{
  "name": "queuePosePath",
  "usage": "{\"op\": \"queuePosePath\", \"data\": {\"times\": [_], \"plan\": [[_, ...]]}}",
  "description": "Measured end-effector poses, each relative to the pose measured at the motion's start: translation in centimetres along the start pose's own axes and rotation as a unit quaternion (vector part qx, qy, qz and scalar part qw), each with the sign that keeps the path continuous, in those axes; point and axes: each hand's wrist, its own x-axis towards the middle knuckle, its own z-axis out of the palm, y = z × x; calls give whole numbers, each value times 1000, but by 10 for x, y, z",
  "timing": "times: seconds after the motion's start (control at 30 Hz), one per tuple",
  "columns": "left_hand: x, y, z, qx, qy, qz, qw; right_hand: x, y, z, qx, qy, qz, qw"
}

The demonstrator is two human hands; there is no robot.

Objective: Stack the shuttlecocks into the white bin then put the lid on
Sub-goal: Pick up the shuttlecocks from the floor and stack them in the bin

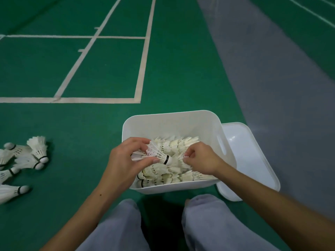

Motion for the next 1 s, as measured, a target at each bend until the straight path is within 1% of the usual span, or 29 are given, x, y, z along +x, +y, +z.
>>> {"op": "queuePosePath", "data": {"times": [0.13, 0.2, 0.27, 0.33, 0.37, 0.43, 0.5, 0.57, 0.67, 0.8, 0.9, 1.0], "plan": [[7, -7, 5, 32, -41, 16, 999, 11, 6, 12, 72, -38, 35, 996], [10, -10, 6, 44, -66, 23, 997, 14, 8, 9, 80, -52, 36, 995], [14, -12, 8, 50, -86, 29, 995, 13, 6, -3, 46, -66, 29, 996], [18, -13, 9, 50, -103, 42, 993, 6, 0, -21, -35, -37, 13, 999], [20, -13, 10, 50, -111, 52, 991, 0, -5, -30, -45, -10, -8, 999], [24, -14, 10, 47, -130, 71, 988, -13, -17, -39, 20, 21, -93, 995], [27, -12, 11, 42, -145, 80, 985, -22, -27, -39, 86, -14, -163, 983], [27, -9, 13, 37, -152, 85, 984, -24, -32, -33, 76, -52, -202, 975], [26, -6, 16, 17, -147, 80, 986, -20, -36, -22, 28, -65, -240, 968], [28, 0, 17, 3, -110, 69, 991, -15, -33, -16, 13, -47, -243, 969], [30, 4, 15, 8, -68, 41, 997, -17, -28, -21, -5, -19, -220, 975], [33, 0, 13, 25, -41, 7, 999, -17, -18, -32, -1, 25, -161, 987]]}}
